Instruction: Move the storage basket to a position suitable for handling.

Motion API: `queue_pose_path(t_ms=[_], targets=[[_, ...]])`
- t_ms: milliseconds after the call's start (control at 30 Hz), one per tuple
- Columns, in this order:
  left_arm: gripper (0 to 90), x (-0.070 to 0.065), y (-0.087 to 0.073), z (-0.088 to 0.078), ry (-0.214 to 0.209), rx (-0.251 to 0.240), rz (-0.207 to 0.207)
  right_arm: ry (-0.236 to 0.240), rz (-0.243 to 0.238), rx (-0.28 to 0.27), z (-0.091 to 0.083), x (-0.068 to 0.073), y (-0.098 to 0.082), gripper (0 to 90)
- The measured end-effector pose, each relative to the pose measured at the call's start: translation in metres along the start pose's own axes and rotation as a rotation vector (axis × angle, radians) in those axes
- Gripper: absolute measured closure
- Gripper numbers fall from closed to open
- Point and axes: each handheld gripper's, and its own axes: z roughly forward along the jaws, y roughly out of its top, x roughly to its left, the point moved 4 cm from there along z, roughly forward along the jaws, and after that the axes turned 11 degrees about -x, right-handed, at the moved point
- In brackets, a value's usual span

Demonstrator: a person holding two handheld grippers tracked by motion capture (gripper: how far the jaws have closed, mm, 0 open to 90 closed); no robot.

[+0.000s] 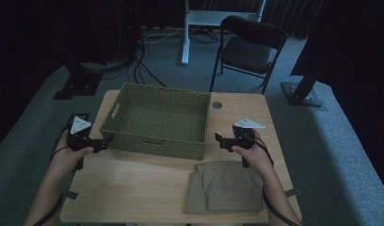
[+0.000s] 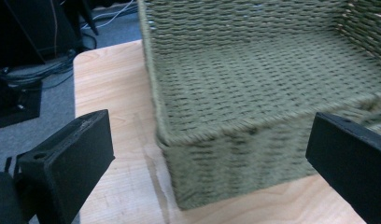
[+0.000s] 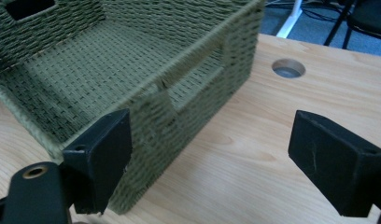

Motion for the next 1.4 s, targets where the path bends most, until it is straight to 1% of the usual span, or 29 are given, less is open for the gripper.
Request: queue_pose_path(t_ms=[33, 133, 167, 200, 267, 300, 333, 400, 467, 500, 533, 567, 600, 633, 733, 800, 833, 900, 933, 1033, 1100, 1167, 1200, 1233, 1267, 1300, 1333, 1367, 1400], targets=[[1.8, 0.002, 0.001, 0.001, 0.000, -0.001, -0.003, 0.001, -0.011, -0.006, 0.002, 0.002, 0.002, 13.2], [1.9, 0.006, 0.004, 0.004, 0.013, -0.001, -0.007, 0.011, -0.013, -0.014, 0.008, 0.007, 0.006, 13.4], [3.3, 0.008, 0.006, 0.007, 0.010, 0.002, -0.037, 0.010, -0.014, -0.016, 0.009, 0.009, 0.008, 13.4], [6.2, 0.010, 0.008, 0.009, 0.020, -0.003, -0.045, 0.015, -0.017, -0.017, 0.012, 0.012, 0.009, 13.4], [6.2, 0.012, 0.013, 0.012, 0.022, -0.012, -0.045, 0.018, -0.019, -0.018, 0.016, 0.016, 0.013, 13.4], [6.3, 0.014, 0.016, 0.014, 0.032, -0.025, -0.047, 0.019, -0.019, -0.025, 0.019, 0.019, 0.015, 13.4], [6.4, 0.014, 0.016, 0.014, 0.032, -0.025, -0.047, 0.019, -0.011, -0.030, 0.022, 0.021, 0.017, 13.4], [6.6, 0.018, 0.026, 0.020, 0.052, -0.055, -0.056, 0.022, -0.007, -0.032, 0.028, 0.026, 0.021, 13.3], [6.6, 0.018, 0.026, 0.020, 0.052, -0.055, -0.056, 0.023, -0.006, -0.032, 0.032, 0.029, 0.022, 13.3], [6.6, 0.021, 0.032, 0.025, 0.061, -0.070, -0.050, 0.023, -0.006, -0.032, 0.032, 0.029, 0.022, 13.3], [6.6, 0.022, 0.034, 0.028, 0.066, -0.080, -0.052, 0.024, -0.005, -0.023, 0.041, 0.034, 0.024, 13.3], [6.6, 0.023, 0.035, 0.033, 0.067, -0.079, -0.055, 0.024, 0.000, -0.018, 0.048, 0.037, 0.026, 13.3], [6.6, 0.023, 0.035, 0.033, 0.067, -0.079, -0.055, 0.019, 0.002, -0.018, 0.052, 0.038, 0.027, 13.3], [6.6, 0.023, 0.035, 0.036, 0.066, -0.079, -0.056, 0.019, 0.002, -0.018, 0.052, 0.038, 0.027, 13.3], [6.6, 0.025, 0.033, 0.044, 0.081, -0.076, -0.046, -0.005, 0.025, -0.006, 0.066, 0.040, 0.028, 13.3], [6.6, 0.025, 0.029, 0.049, 0.085, -0.057, -0.028, -0.006, 0.031, -0.001, 0.071, 0.042, 0.029, 13.3], [6.6, 0.026, 0.026, 0.051, 0.085, -0.047, -0.033, -0.006, 0.036, 0.001, 0.074, 0.043, 0.029, 13.3], [6.6, 0.027, 0.024, 0.053, 0.087, -0.046, -0.035, -0.017, 0.044, 0.003, 0.079, 0.044, 0.028, 13.3], [6.8, 0.030, 0.020, 0.057, 0.095, -0.034, -0.047, -0.022, 0.049, 0.004, 0.081, 0.045, 0.027, 13.3], [7.5, 0.032, 0.014, 0.063, 0.106, -0.023, -0.063, -0.042, 0.063, 0.013, 0.088, 0.045, 0.024, 13.3], [11.3, 0.034, 0.012, 0.067, 0.136, -0.030, -0.070, -0.057, 0.079, 0.015, 0.090, 0.045, 0.021, 14.0], [20.1, 0.035, 0.009, 0.071, 0.157, -0.026, -0.111, -0.071, 0.080, 0.011, 0.092, 0.046, 0.019, 17.4], [24.3, 0.035, 0.008, 0.071, 0.150, -0.025, -0.132, -0.086, 0.079, 0.014, 0.092, 0.046, 0.018, 19.9], [25.5, 0.036, 0.008, 0.071, 0.148, -0.023, -0.154, -0.096, 0.079, 0.014, 0.092, 0.046, 0.017, 21.3], [27.0, 0.036, 0.008, 0.072, 0.153, -0.025, -0.165, -0.107, 0.078, 0.020, 0.092, 0.045, 0.015, 22.3], [31.5, 0.036, 0.008, 0.072, 0.149, -0.030, -0.167, -0.112, 0.077, 0.026, 0.093, 0.045, 0.014, 22.8], [34.2, 0.035, 0.009, 0.072, 0.150, -0.029, -0.152, -0.113, 0.087, 0.034, 0.093, 0.046, 0.013, 22.9], [34.4, 0.035, 0.010, 0.072, 0.149, -0.024, -0.142, -0.118, 0.098, 0.033, 0.094, 0.046, 0.012, 22.9], [36.6, 0.034, 0.010, 0.072, 0.148, -0.018, -0.149, -0.124, 0.103, 0.036, 0.094, 0.047, 0.011, 23.0]])
